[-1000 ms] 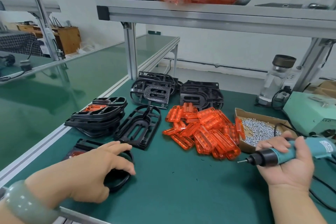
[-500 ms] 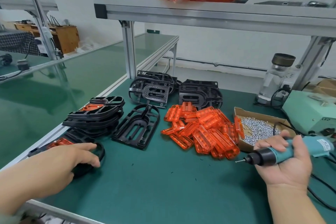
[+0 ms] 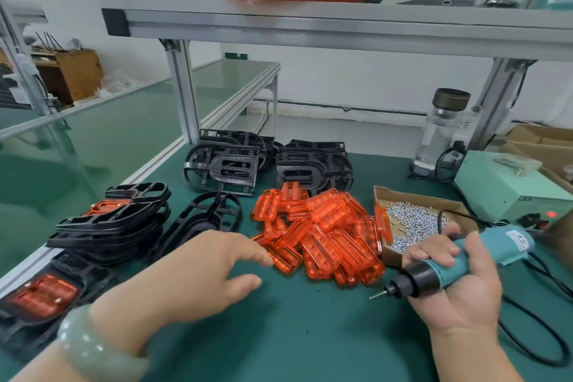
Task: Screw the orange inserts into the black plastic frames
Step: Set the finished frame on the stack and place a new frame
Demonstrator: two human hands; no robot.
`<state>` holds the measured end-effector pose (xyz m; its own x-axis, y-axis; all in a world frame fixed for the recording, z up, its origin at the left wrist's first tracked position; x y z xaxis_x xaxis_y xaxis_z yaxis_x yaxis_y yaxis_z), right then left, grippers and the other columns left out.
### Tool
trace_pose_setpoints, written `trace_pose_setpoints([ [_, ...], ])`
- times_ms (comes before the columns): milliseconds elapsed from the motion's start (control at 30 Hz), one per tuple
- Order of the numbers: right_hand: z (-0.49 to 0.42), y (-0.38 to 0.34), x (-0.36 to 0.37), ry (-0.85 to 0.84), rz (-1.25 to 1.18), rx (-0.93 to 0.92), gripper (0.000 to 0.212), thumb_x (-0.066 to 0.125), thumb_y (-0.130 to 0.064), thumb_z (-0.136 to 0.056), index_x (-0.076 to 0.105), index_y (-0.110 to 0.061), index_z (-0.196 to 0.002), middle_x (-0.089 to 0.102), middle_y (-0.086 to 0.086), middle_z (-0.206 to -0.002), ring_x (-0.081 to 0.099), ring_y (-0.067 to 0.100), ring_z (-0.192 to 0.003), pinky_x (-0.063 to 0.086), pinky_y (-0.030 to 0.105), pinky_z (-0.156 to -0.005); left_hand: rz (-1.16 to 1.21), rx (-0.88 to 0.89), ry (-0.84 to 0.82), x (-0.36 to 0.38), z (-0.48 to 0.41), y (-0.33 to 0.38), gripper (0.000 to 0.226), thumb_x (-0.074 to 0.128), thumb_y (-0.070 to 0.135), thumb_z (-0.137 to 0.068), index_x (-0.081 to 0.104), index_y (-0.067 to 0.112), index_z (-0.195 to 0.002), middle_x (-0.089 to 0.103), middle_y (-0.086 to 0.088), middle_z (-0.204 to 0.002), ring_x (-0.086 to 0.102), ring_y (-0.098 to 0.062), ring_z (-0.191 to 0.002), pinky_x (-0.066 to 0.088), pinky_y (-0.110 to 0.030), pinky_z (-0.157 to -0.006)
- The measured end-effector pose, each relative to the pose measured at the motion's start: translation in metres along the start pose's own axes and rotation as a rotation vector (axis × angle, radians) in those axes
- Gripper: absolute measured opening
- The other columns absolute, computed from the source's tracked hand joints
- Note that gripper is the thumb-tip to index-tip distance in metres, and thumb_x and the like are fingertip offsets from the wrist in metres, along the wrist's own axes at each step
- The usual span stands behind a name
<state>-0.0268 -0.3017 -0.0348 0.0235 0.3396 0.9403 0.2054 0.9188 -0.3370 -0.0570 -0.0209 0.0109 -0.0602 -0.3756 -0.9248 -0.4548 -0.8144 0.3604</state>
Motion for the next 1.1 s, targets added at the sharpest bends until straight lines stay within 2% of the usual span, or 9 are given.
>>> trace_pose_setpoints([
  [133, -0.004, 0.003, -0.001, 0.04, 0.03, -0.011, 0.022, 0.069, -0.034, -0.071, 0.056, -0.023, -0.085, 0.043, -0.014, -0.06, 0.043, -0.002, -0.044, 0.046, 0.017, -0.05, 0.096, -0.027, 0.049, 0.011, -0.053, 0.012, 0.018, 0.064, 0.028, -0.084, 0.071, 0.033, -0.1, 0.058, 0.032, -0.079, 0.05, 0.025, -0.077, 0.031, 0.006, -0.069],
  [267, -0.009, 0.004, -0.005, 0.062, 0.033, -0.02, 0.012, 0.052, -0.036, -0.088, 0.056, -0.024, -0.087, 0.043, -0.013, -0.059, 0.042, -0.001, -0.044, 0.046, 0.017, -0.051, 0.116, -0.105, 0.181, 0.008, -0.101, 0.005, 0.016, 0.062, 0.025, -0.085, 0.072, 0.031, -0.095, 0.067, 0.019, -0.085, 0.054, 0.014, -0.07, 0.034, 0.004, -0.065],
  [467, -0.013, 0.006, -0.007, 0.078, 0.018, 0.005, 0.012, 0.053, -0.034, -0.086, 0.059, -0.023, -0.086, 0.042, -0.011, -0.06, 0.042, 0.001, -0.042, 0.047, 0.019, -0.048, 0.039, -0.21, 0.353, 0.004, -0.164, -0.015, 0.031, 0.055, 0.02, -0.088, 0.065, 0.023, -0.118, 0.068, 0.003, -0.113, 0.062, -0.017, -0.105, 0.045, -0.027, -0.092],
  [667, -0.016, 0.007, -0.01, 0.091, -0.015, 0.039, 0.013, 0.056, -0.033, -0.084, 0.061, -0.021, -0.087, 0.042, -0.009, -0.059, 0.043, 0.003, -0.041, 0.047, 0.021, -0.046, -0.178, -0.24, 0.313, 0.013, -0.212, -0.033, 0.05, 0.052, 0.019, -0.091, 0.04, 0.015, -0.139, 0.039, -0.005, -0.145, 0.029, -0.024, -0.137, 0.031, -0.043, -0.11],
  [700, -0.016, 0.008, -0.011, 0.084, -0.023, 0.048, 0.013, 0.064, -0.032, -0.08, 0.062, -0.021, -0.087, 0.043, -0.009, -0.059, 0.043, 0.003, -0.041, 0.048, 0.022, -0.046, -0.232, -0.253, 0.288, 0.016, -0.216, -0.036, 0.053, 0.05, 0.019, -0.092, 0.034, 0.015, -0.142, 0.032, -0.004, -0.149, 0.021, -0.024, -0.14, 0.027, -0.044, -0.111],
  [767, -0.018, 0.009, -0.009, 0.057, -0.045, 0.069, 0.039, 0.091, -0.027, -0.056, 0.066, -0.02, -0.085, 0.044, -0.008, -0.058, 0.044, 0.004, -0.04, 0.048, 0.023, -0.046, -0.3, -0.274, 0.245, 0.02, -0.222, -0.041, 0.056, 0.047, 0.014, -0.093, 0.028, 0.018, -0.145, 0.025, -0.001, -0.153, 0.014, -0.024, -0.143, 0.023, -0.045, -0.111],
  [833, -0.018, 0.009, -0.007, 0.056, -0.061, 0.072, 0.06, 0.099, -0.023, -0.033, 0.067, -0.019, -0.083, 0.044, -0.008, -0.059, 0.045, 0.005, -0.04, 0.049, 0.024, -0.045, -0.34, -0.267, 0.221, 0.022, -0.225, -0.043, 0.057, 0.044, 0.007, -0.091, 0.028, 0.019, -0.145, 0.031, -0.002, -0.15, 0.022, -0.024, -0.141, 0.025, -0.044, -0.111],
  [933, -0.018, 0.008, -0.006, 0.056, -0.068, 0.068, 0.064, 0.1, -0.022, -0.028, 0.068, -0.018, -0.083, 0.044, -0.007, -0.059, 0.045, 0.005, -0.039, 0.049, 0.025, -0.045, -0.374, -0.249, 0.269, 0.019, -0.226, -0.043, 0.055, 0.047, 0.006, -0.089, 0.036, 0.019, -0.14, 0.046, -0.004, -0.138, 0.04, -0.027, -0.128, 0.031, -0.041, -0.105],
  [1100, -0.018, 0.009, -0.006, 0.064, -0.075, 0.069, 0.065, 0.1, -0.022, -0.029, 0.067, -0.018, -0.084, 0.044, -0.006, -0.059, 0.044, 0.007, -0.04, 0.049, 0.026, -0.045, -0.385, -0.27, 0.353, 0.006, -0.226, -0.041, 0.049, 0.053, 0.007, -0.088, 0.046, 0.019, -0.135, 0.049, -0.009, -0.124, 0.041, -0.031, -0.115, 0.038, -0.041, -0.097],
])
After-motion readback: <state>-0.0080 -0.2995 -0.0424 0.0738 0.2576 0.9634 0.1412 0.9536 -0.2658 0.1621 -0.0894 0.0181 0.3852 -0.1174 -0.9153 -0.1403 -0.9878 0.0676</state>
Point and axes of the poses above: each hand's wrist, its own z-axis away from the middle knuckle, its own x-axis out of the palm, y = z × x, the point moved 6 cm from there along -z, towards the middle knuckle
